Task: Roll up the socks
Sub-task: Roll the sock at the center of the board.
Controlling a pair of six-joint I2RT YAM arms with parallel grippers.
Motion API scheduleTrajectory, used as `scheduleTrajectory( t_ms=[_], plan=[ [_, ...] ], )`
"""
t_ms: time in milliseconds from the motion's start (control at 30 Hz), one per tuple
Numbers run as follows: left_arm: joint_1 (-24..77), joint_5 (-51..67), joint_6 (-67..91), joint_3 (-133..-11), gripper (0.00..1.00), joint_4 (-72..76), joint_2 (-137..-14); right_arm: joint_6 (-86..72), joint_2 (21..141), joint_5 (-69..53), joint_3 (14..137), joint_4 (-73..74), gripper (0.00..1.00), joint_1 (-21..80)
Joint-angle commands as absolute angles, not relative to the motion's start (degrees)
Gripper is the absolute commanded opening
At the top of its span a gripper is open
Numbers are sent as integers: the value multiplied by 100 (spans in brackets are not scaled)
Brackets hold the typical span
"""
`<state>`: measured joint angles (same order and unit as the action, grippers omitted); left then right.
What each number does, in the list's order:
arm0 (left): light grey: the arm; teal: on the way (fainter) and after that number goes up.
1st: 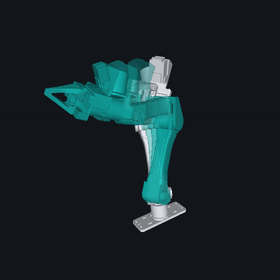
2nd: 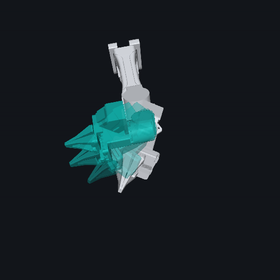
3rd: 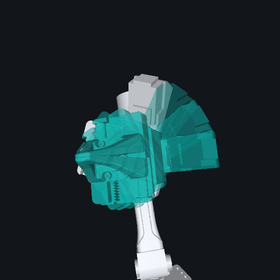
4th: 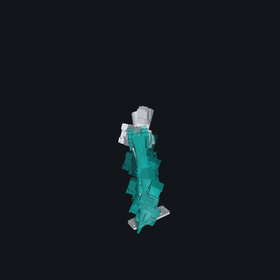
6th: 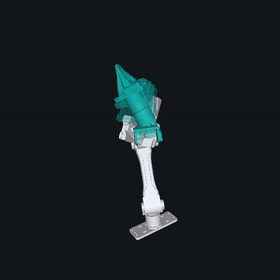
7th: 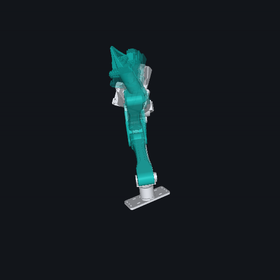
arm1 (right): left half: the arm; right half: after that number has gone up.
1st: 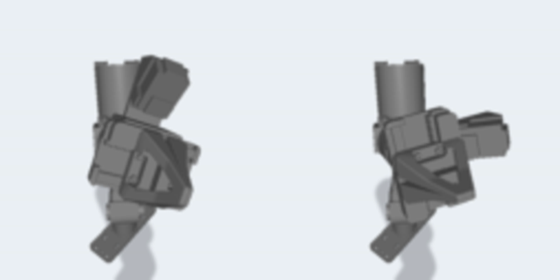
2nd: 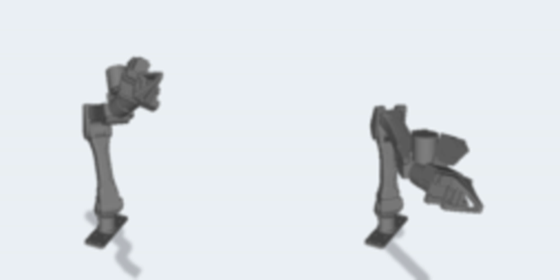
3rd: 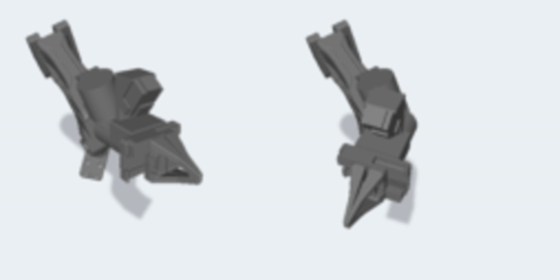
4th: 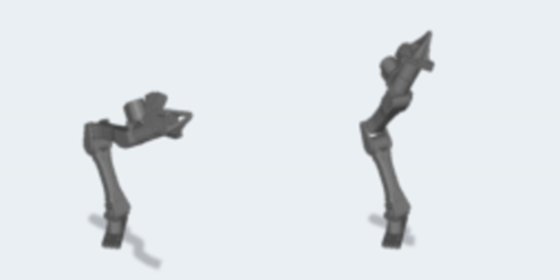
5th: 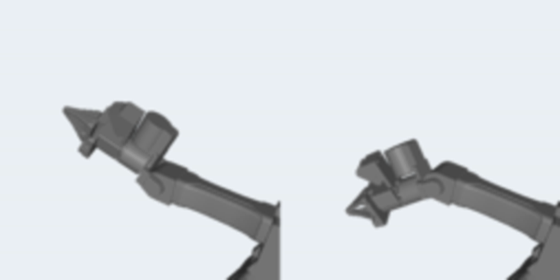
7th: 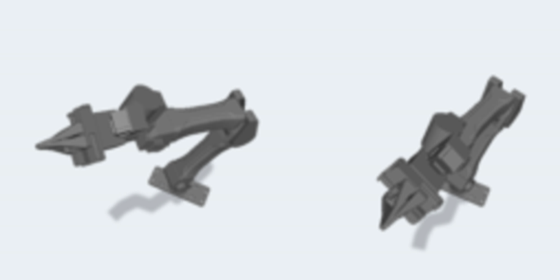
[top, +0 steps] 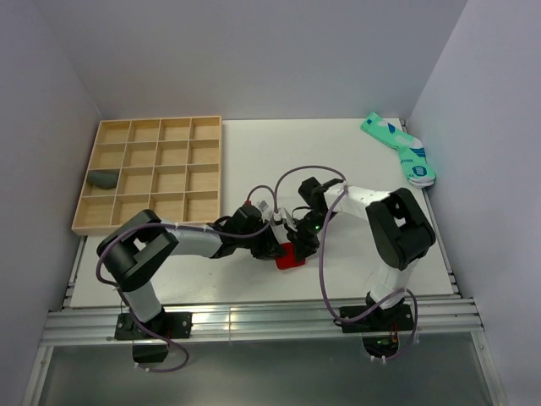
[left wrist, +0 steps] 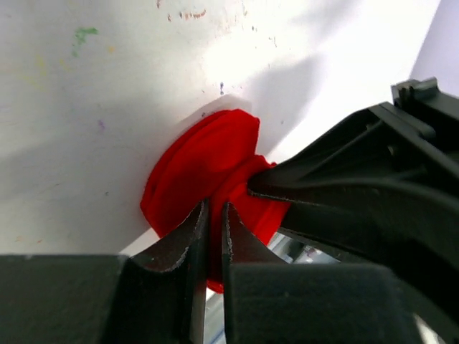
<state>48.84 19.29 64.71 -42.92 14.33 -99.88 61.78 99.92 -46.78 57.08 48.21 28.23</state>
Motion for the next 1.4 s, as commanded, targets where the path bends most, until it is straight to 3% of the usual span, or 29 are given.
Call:
scheduleTrajectory(
  t_ms=[0,500,800,1367],
  plan=[
    [4930,1056,6039,-4105,15,1432,-9669,6346,10423,-4281,5940,5783,28,2707],
    [5422,-369,4537,-3410,34,2355,-8517,5995,11241,-4122,6618,6179,28,2707],
    [5845,43,3806,-3112,43,3330,-8639,5520,11487,-4122,6864,5968,27,2690],
    [5854,1011,3647,-3111,45,4078,-9527,4931,11707,-3938,7084,5757,27,2689]
  ],
)
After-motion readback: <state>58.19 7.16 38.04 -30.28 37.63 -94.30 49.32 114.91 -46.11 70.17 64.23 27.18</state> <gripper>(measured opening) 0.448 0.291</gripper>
